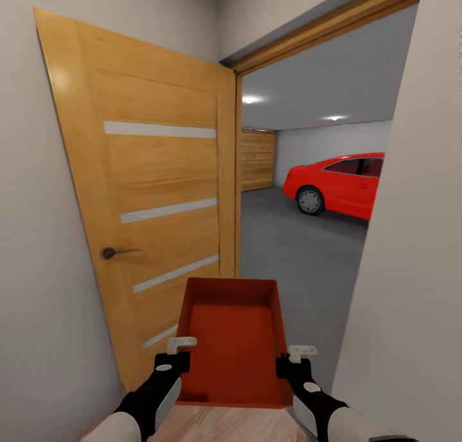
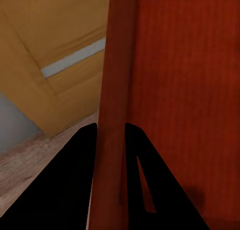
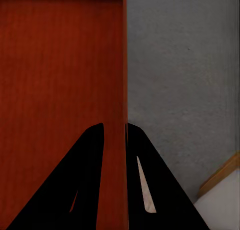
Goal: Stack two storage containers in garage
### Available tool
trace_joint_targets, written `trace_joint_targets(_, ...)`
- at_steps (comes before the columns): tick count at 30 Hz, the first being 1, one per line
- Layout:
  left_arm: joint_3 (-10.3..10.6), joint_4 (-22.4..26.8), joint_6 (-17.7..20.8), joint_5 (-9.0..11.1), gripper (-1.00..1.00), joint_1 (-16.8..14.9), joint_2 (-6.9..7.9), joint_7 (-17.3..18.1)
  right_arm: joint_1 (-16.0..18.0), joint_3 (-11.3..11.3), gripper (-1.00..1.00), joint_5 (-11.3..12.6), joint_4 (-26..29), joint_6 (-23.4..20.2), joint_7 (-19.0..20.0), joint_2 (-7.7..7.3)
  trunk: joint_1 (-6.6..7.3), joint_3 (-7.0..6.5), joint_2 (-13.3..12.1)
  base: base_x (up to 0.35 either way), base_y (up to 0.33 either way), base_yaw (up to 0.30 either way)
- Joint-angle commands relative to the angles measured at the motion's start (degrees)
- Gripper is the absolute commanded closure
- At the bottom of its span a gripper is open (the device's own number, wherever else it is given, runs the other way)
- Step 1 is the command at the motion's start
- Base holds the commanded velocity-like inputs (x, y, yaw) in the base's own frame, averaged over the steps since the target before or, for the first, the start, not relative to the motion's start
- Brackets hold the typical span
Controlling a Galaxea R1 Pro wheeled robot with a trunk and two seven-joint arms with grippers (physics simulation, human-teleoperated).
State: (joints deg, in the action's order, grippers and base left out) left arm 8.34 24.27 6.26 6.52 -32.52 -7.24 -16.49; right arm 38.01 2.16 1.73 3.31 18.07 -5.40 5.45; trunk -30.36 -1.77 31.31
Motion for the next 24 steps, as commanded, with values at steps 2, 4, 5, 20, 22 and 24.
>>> trace_joint_targets(2, -5.20, -0.01, 0.42, 0.69, 1.00, 0.01, 1.26, -0.72, 0.05, -1.02, 1.00, 0.23, 0.11, 1.05, 0.12, -0.79, -0.03, 0.01, 0.03, 0.113, 0.095, -0.285)
trace_joint_targets(4, -5.20, -0.01, 0.42, 0.69, 1.00, 0.01, 1.26, -0.73, 0.05, -1.02, 1.00, 0.23, 0.11, 1.05, 0.12, -0.79, -0.03, 0.01, 0.03, 0.037, 0.031, -0.285)
trace_joint_targets(5, -5.19, -0.01, 0.42, 0.69, 1.00, 0.01, 1.26, -0.73, 0.05, -1.02, 1.00, 0.22, 0.11, 1.06, 0.12, -0.79, -0.03, 0.01, 0.03, 0.018, 0.016, -0.285)
trace_joint_targets(20, -5.26, -0.07, 0.42, 0.69, 1.00, 0.02, 1.26, -0.49, 0.05, -1.02, 1.00, 0.24, 0.11, 1.09, 0.13, -0.79, -0.03, 0.01, 0.03, 0.090, 0.061, -0.257)
trace_joint_targets(22, -5.26, -0.09, 0.42, 0.69, 1.00, 0.01, 1.26, -0.40, 0.05, -1.02, 1.00, 0.22, 0.11, 1.06, 0.13, -0.75, -0.03, 0.01, 0.03, 0.266, 0.222, -0.020)
trace_joint_targets(24, -5.26, -0.10, 0.42, 0.69, 1.00, 0.01, 1.26, -0.39, 0.05, -1.02, 1.00, 0.24, 0.11, 1.06, 0.13, -0.74, -0.03, 0.01, 0.03, 0.267, 0.225, -0.006)
